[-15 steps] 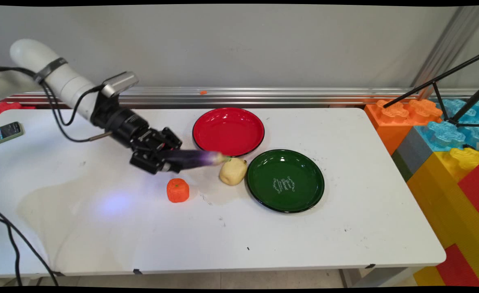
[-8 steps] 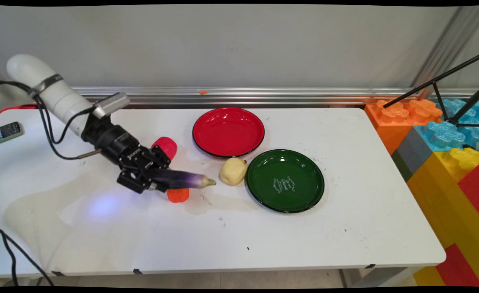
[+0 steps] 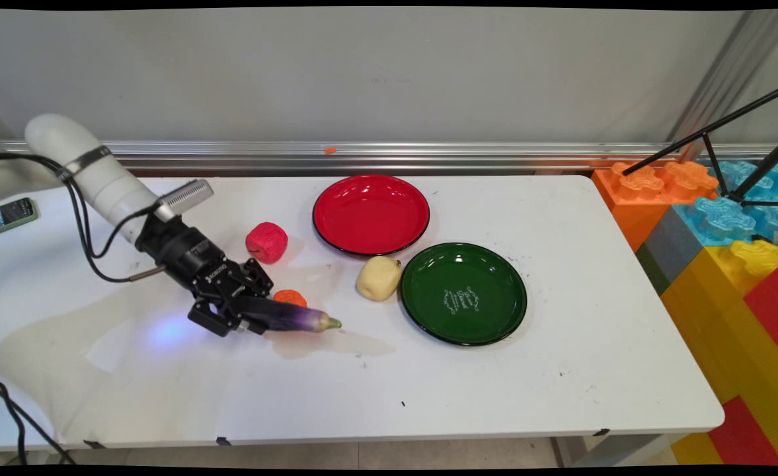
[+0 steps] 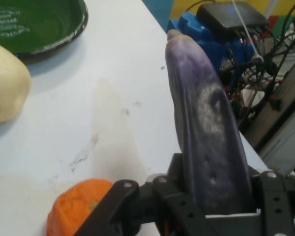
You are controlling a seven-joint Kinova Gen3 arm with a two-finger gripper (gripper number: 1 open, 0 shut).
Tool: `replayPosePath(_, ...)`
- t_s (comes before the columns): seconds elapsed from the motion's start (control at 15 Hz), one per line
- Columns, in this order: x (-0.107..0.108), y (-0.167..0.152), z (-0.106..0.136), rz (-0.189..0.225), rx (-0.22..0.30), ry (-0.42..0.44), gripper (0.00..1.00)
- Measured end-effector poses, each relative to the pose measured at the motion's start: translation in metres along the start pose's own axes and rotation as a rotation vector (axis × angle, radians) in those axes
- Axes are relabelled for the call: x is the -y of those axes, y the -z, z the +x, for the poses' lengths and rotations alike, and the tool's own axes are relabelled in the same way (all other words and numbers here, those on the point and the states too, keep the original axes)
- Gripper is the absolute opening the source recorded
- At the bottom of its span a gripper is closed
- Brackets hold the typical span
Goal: Place the picked object on the table
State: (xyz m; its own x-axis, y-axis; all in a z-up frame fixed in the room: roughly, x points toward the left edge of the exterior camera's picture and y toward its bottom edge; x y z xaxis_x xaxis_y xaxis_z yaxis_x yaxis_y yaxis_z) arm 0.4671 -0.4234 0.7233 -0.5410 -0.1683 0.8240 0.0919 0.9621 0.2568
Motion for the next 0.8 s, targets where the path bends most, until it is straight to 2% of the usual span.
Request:
replayPosePath(0.73, 0.015, -0.02, -0.032, 0.002, 0.027, 0.0, 0.0)
replayPosePath(0.8, 0.016, -0.021, -0.035, 0.004, 0.03, 0.001, 1.0)
